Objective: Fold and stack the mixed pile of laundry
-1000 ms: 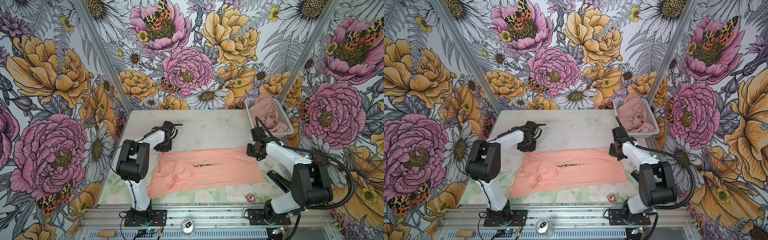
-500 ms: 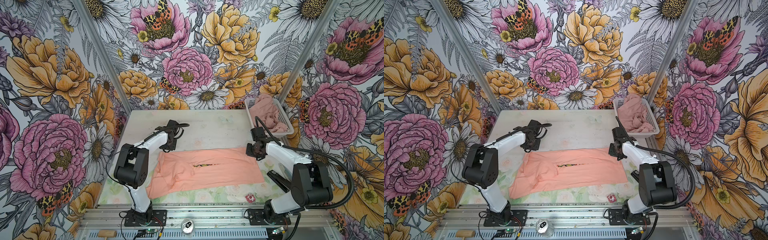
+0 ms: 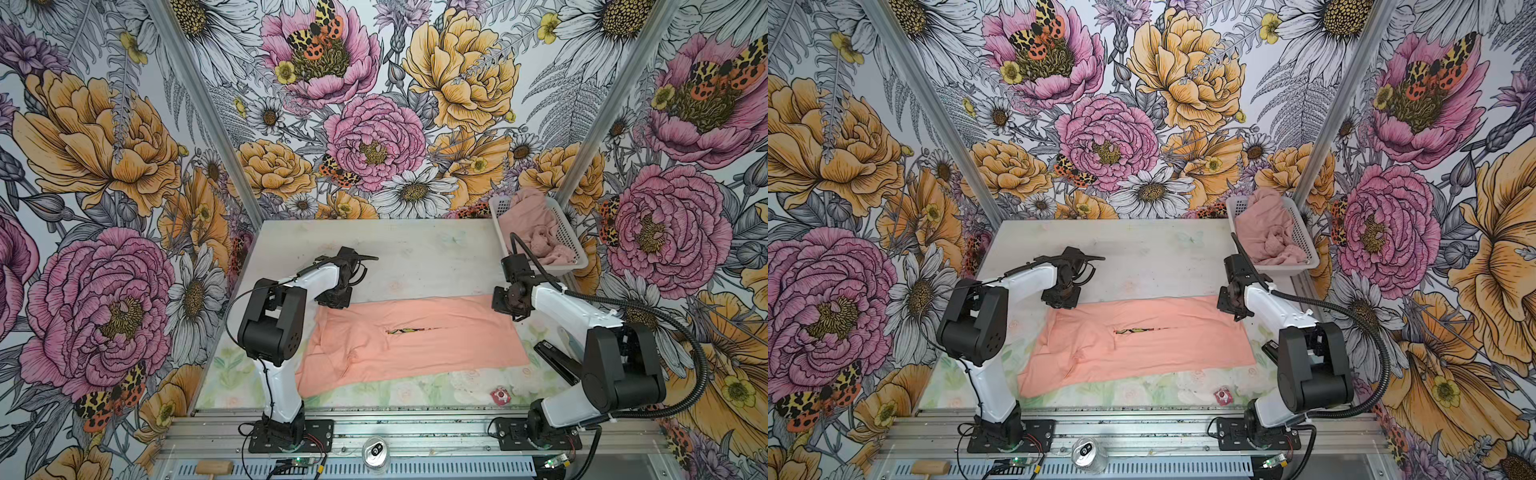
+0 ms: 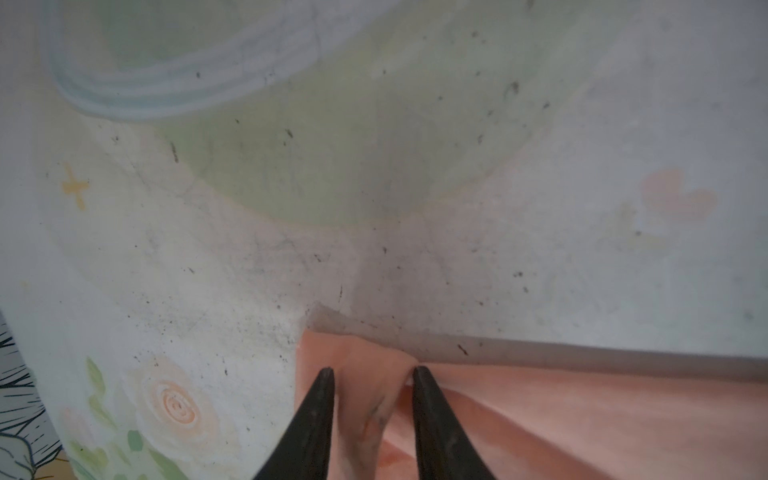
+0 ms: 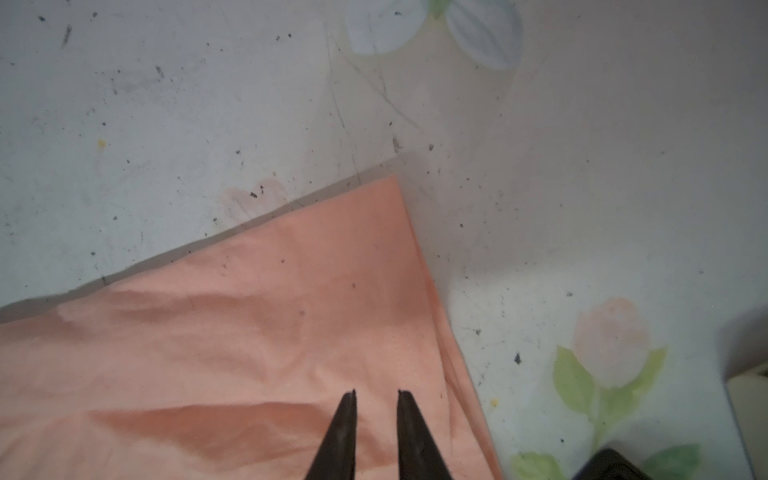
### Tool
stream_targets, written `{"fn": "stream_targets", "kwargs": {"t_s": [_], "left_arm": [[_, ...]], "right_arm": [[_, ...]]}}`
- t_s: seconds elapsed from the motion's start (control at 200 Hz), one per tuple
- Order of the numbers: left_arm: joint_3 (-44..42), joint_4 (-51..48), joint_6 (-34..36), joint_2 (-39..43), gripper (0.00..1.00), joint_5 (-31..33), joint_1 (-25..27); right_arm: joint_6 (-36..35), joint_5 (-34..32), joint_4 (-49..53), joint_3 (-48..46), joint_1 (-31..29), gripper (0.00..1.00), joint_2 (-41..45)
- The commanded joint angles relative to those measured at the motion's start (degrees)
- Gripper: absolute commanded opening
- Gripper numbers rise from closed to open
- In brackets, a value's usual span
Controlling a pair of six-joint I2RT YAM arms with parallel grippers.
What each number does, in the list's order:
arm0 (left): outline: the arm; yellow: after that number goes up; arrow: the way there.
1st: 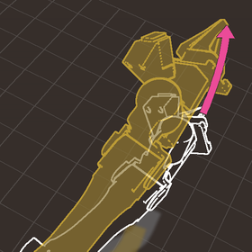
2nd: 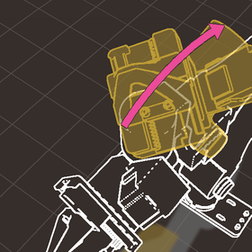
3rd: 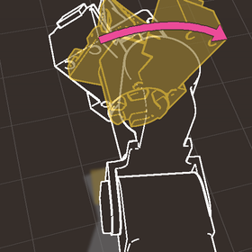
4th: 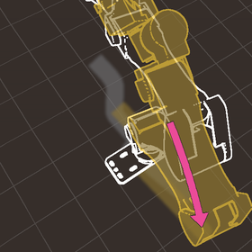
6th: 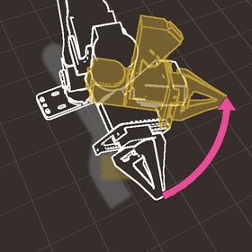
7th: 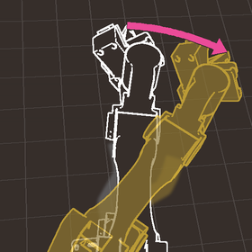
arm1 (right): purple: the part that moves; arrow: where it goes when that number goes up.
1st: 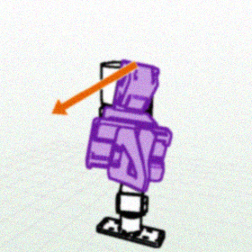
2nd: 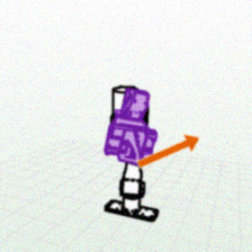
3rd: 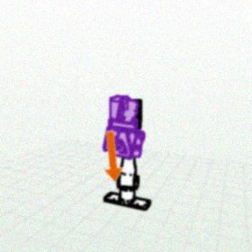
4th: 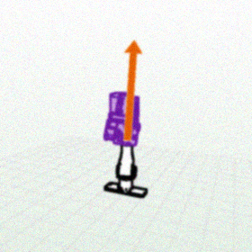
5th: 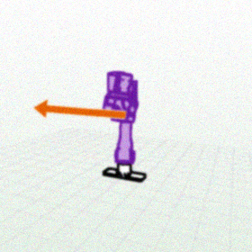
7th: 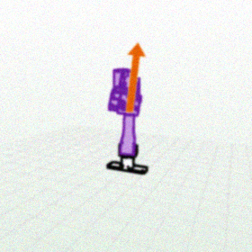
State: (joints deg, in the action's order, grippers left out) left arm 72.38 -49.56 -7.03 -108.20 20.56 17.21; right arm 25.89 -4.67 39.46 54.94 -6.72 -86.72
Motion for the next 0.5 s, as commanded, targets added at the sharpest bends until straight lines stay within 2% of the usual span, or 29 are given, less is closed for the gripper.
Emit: {"fn": "stream_targets", "kwargs": {"t_s": [0.0, 0.125, 0.26, 0.495], "left_arm": [[1.2, -0.2, -0.1, 0.5, 0.33, 2.4, -0.8], [0.9, -0.2, -0.1, 0.3, 0.3, 2.4, -1.2], [1.1, -0.2, -0.5, 0.0, 0.15, 2.0, -1.5], [2.0, -0.4, -1.1, 1.0, 0.05, 0.0, -3.2]], "right_arm": [[0.2, 0.2, -1.1, -0.6, 0.0, 0.21, 1.1], [0.2, 0.2, -1.2, -0.7, 0.0, 0.21, 1.1], [0.1, 0.1, -1.7, -0.6, -0.1, 0.21, 0.5], [0.0, -1.1, -3.7, 1.5, -0.4, 0.21, -3.8]]}}
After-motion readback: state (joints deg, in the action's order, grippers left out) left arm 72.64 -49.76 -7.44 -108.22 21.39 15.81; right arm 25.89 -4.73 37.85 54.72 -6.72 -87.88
